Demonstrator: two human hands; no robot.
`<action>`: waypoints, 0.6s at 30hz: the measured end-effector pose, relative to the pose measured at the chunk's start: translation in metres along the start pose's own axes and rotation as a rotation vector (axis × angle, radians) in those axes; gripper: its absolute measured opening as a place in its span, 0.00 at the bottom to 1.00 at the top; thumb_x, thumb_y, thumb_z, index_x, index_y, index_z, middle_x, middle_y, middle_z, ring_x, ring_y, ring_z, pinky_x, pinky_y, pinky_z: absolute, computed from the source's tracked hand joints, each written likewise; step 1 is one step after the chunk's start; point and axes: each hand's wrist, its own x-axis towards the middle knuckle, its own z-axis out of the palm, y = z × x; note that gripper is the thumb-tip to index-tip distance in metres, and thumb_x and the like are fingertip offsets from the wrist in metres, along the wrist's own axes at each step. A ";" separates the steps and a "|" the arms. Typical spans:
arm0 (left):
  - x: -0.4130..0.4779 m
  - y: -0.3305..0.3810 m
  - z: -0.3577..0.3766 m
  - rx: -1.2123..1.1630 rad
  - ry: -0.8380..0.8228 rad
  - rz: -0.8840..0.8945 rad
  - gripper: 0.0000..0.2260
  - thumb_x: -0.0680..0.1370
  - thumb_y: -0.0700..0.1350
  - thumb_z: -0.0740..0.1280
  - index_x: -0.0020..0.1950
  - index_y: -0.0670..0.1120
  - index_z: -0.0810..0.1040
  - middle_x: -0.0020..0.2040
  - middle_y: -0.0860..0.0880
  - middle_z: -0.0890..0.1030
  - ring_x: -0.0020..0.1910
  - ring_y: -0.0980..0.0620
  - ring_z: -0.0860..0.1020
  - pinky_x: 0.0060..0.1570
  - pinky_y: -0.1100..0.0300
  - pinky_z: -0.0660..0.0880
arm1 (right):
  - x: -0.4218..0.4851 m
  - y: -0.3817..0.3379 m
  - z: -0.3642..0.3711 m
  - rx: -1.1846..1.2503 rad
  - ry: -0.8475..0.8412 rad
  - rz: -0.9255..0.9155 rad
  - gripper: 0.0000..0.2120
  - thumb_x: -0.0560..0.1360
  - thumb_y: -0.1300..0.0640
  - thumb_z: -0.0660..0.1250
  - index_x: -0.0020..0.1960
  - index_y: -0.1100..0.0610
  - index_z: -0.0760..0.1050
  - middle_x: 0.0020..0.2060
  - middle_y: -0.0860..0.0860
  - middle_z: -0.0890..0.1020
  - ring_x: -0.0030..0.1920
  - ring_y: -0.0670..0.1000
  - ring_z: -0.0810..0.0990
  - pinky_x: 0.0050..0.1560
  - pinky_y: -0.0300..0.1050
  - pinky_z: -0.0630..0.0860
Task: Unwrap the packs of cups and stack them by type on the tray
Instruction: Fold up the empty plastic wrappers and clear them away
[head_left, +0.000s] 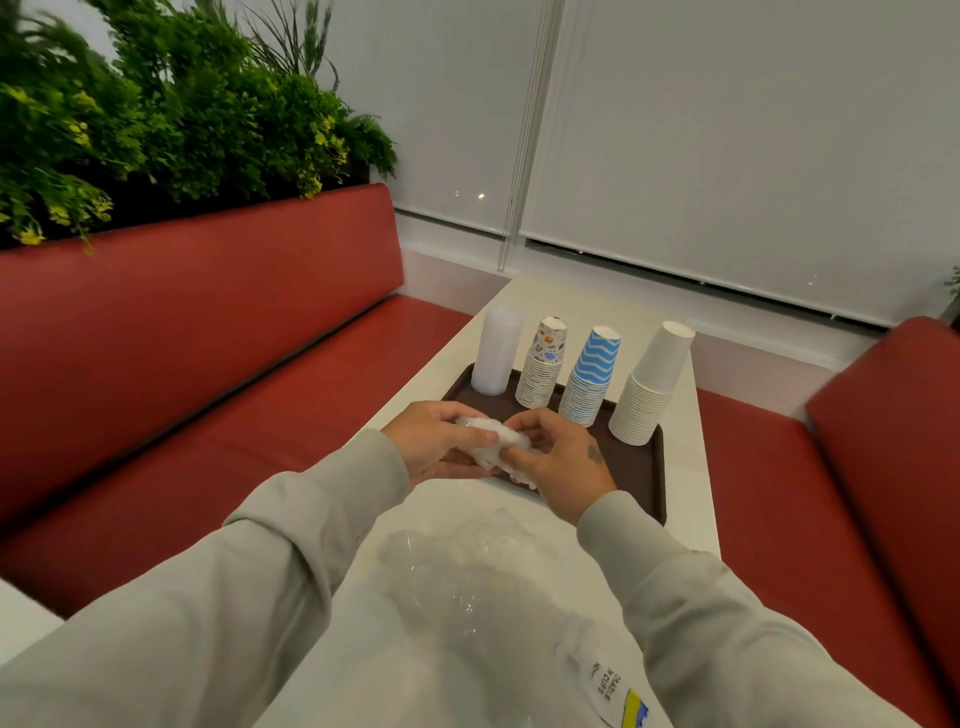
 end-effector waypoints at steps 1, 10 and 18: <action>-0.006 -0.001 0.002 0.000 0.005 0.008 0.12 0.74 0.35 0.74 0.57 0.38 0.81 0.53 0.34 0.83 0.49 0.38 0.84 0.48 0.51 0.83 | -0.005 -0.002 -0.002 0.004 -0.006 -0.005 0.11 0.72 0.62 0.74 0.47 0.46 0.80 0.44 0.49 0.83 0.46 0.51 0.83 0.40 0.37 0.79; -0.080 -0.033 0.048 0.028 0.045 0.028 0.13 0.74 0.37 0.74 0.59 0.40 0.81 0.53 0.38 0.84 0.49 0.41 0.85 0.46 0.55 0.83 | -0.085 0.002 -0.030 0.077 -0.080 -0.002 0.11 0.72 0.66 0.73 0.51 0.53 0.82 0.45 0.53 0.83 0.41 0.50 0.83 0.43 0.45 0.84; -0.175 -0.109 0.111 0.018 0.059 -0.023 0.14 0.74 0.37 0.74 0.59 0.37 0.79 0.53 0.36 0.84 0.50 0.39 0.85 0.53 0.51 0.82 | -0.211 0.042 -0.057 0.156 -0.181 0.053 0.09 0.70 0.63 0.73 0.48 0.51 0.81 0.45 0.54 0.84 0.40 0.56 0.86 0.47 0.56 0.84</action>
